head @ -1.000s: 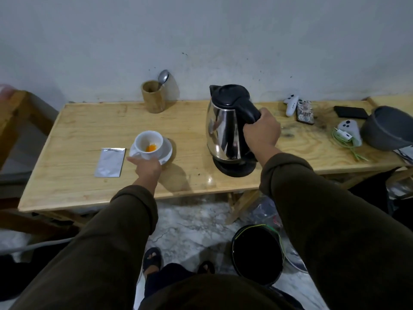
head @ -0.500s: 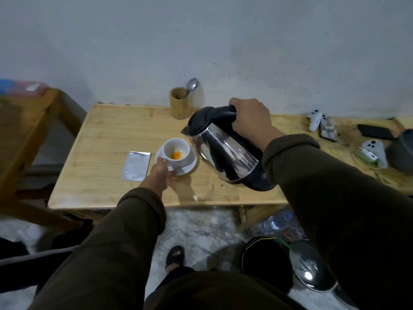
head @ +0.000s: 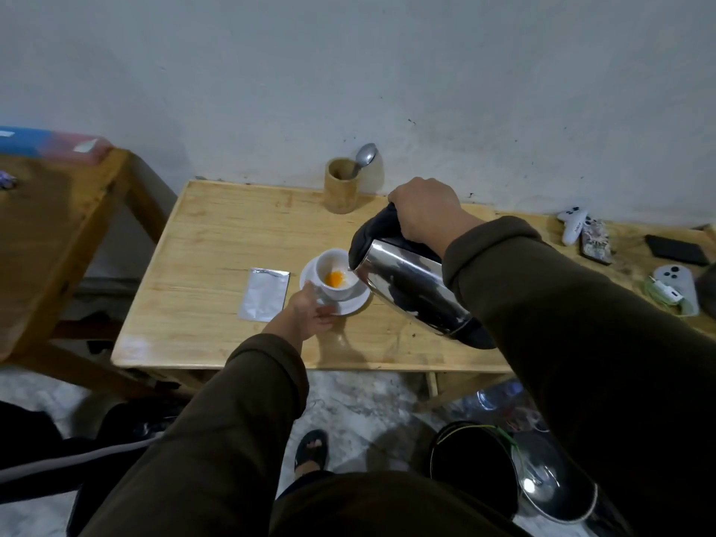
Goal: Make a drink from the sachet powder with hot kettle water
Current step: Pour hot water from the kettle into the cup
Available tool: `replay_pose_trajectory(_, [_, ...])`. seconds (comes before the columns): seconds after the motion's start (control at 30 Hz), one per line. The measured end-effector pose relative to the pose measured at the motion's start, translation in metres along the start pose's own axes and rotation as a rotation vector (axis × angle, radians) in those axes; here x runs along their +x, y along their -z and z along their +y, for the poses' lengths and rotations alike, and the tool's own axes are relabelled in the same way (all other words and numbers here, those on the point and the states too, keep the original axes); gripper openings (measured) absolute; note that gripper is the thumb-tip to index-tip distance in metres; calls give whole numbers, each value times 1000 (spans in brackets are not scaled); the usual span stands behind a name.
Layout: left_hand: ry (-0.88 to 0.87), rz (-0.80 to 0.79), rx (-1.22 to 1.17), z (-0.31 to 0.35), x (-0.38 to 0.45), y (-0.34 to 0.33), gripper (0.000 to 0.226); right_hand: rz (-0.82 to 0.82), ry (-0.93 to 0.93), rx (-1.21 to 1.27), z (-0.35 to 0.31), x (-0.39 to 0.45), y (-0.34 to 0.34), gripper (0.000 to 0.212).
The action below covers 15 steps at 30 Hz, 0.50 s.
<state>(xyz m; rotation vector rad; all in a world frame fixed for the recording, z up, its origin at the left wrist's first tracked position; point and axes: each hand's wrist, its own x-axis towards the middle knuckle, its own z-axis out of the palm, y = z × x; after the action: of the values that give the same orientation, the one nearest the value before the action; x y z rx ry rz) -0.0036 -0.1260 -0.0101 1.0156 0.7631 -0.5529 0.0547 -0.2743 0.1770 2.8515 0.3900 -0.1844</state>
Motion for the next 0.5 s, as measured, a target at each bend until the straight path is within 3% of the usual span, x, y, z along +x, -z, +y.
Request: replay_pose_trajectory(0.5, [31, 23, 18, 7, 0, 8, 58, 43, 5, -109, -25, 13, 0, 26])
